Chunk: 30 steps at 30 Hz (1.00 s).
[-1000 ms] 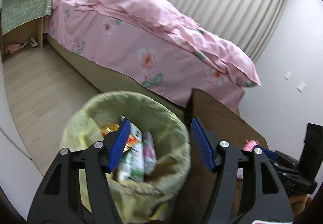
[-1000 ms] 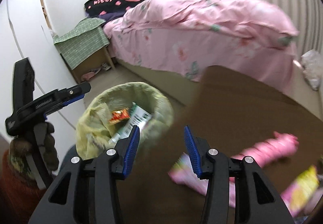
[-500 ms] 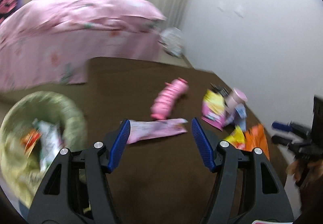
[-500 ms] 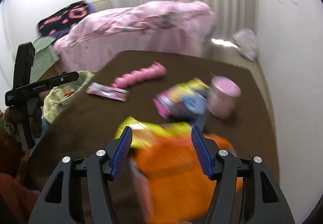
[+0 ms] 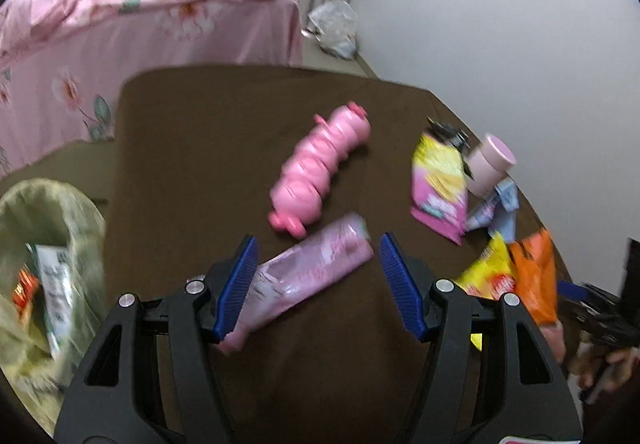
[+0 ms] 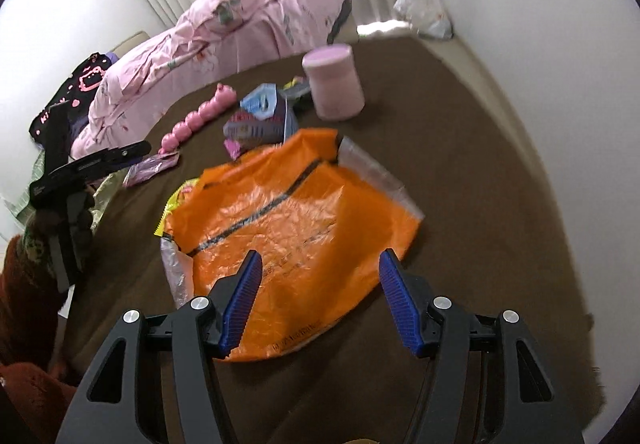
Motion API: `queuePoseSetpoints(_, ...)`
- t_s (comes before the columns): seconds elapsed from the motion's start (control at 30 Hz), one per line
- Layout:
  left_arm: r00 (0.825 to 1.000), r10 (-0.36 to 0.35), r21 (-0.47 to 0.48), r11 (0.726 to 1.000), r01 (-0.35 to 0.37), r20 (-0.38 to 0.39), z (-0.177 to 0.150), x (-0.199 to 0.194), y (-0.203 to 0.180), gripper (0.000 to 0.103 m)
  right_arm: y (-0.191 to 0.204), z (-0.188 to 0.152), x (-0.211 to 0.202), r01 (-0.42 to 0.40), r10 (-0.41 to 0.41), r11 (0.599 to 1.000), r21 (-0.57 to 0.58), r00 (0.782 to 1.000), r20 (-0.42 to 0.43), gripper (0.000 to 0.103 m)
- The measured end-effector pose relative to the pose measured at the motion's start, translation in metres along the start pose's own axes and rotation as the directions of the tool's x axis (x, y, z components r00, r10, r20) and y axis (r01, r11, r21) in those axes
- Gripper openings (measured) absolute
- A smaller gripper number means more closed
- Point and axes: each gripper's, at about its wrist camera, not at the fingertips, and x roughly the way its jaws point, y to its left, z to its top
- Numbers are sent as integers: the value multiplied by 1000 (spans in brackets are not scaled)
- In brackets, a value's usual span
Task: Collect trash
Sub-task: 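Move the left tool to the orange plastic bag and close on it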
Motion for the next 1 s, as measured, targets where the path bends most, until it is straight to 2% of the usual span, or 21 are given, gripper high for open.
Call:
queuePoseSetpoints(0.07, 1000, -16, 9, 1000, 16, -26, -11, -2, -6, 60, 7, 4, 7, 3, -3, 1000, -29, 1000, -8, 57)
queuePoseSetpoints(0.23, 992, -109, -30, 994, 107, -62, -28, -7, -15, 60, 23, 15, 25, 45, -51, 991, -128, 998, -44, 58)
queuePoseSetpoints(0.33, 992, -120, -9, 993, 120, -50, -34, -14, -24, 60, 25, 17, 28, 52, -63, 987, -154, 996, -61, 58)
queuePoseSetpoints(0.43, 991, -135, 2, 991, 135, -24, -35, -23, -31, 60, 21, 14, 24, 41, -48, 993, -109, 997, -60, 59)
queuePoseSetpoints(0.57, 992, -124, 35, 992, 123, 25, -34, -34, -43, 60, 26, 8, 17, 44, -59, 984, -171, 995, -84, 58)
queuePoseSetpoints(0.77, 975, -221, 103, 970, 218, 18, -29, -34, -73, 60, 20, 5, -16, 92, -85, 980, -179, 995, 46, 58)
queuePoseSetpoints(0.87, 945, -324, 150, 933, 327, -43, -24, -21, -102, 61, 6, 8, -32, 168, -153, 978, -127, 981, 117, 58)
queuePoseSetpoints(0.9, 933, -350, 156, 920, 359, -84, -23, -12, -113, 63, 0, 9, -37, 193, -177, 975, -107, 975, 137, 58)
queuePoseSetpoints(1.0, 930, -342, 174, 916, 362, -139, -24, 10, -140, 63, -18, 12, -50, 237, -227, 971, -38, 958, 176, 58)
